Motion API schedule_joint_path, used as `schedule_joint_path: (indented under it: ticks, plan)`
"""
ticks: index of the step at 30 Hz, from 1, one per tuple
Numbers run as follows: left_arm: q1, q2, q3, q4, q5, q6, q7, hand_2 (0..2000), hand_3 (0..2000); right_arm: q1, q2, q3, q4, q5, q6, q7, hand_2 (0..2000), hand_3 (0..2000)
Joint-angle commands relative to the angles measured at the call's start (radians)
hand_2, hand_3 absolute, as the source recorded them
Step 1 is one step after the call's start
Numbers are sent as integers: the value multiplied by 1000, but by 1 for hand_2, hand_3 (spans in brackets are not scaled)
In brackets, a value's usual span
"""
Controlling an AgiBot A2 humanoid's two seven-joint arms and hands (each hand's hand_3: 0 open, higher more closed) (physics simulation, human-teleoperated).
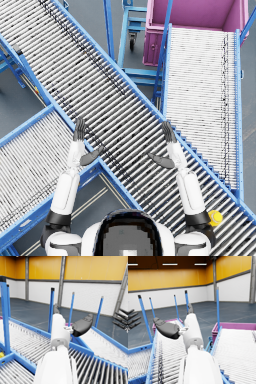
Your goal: Pick up the oil and place it on the left assembly line, put the cola on the right, and keep Sprite still
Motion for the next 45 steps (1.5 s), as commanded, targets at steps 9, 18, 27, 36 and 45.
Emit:
schedule_joint_path:
  ticks: [9, 18, 27, 36, 45]
  plan:
    - [0, 0, 0, 0, 0, 0, 0, 0, 0, 0, 0, 0, 0, 0, 0, 0, 0, 0]
    - [0, 0, 0, 0, 0, 0, 0, 0, 0, 0, 0, 0, 0, 0, 0, 0, 0, 0]
    - [0, 0, 0, 0, 0, 0, 0, 0, 0, 0, 0, 0, 0, 0, 0, 0, 0, 0]
    - [0, 0, 0, 0, 0, 0, 0, 0, 0, 0, 0, 0, 0, 0, 0, 0, 0, 0]
    - [0, 0, 0, 0, 0, 0, 0, 0, 0, 0, 0, 0, 0, 0, 0, 0, 0, 0]
